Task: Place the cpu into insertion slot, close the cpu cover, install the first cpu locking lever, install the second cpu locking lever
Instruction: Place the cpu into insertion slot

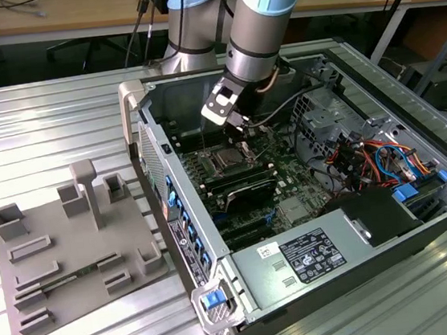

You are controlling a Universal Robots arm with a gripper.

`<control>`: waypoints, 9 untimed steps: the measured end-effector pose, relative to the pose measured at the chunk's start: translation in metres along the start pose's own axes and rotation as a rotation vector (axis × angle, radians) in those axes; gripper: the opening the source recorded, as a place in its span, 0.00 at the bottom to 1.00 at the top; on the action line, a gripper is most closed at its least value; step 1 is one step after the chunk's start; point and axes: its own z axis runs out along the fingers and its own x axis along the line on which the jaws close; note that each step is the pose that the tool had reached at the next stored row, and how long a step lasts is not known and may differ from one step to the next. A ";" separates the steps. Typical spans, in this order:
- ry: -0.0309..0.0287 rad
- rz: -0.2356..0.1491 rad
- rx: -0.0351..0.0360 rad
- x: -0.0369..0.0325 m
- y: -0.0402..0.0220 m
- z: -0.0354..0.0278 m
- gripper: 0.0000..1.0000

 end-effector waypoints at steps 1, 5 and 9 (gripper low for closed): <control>0.0002 0.000 0.0000 0.0000 0.0000 -0.0009 0.11; 0.0005 0.000 0.0000 0.0005 -0.0001 -0.0107 0.11; 0.0006 0.000 -0.0001 0.0005 -0.0001 -0.0117 0.11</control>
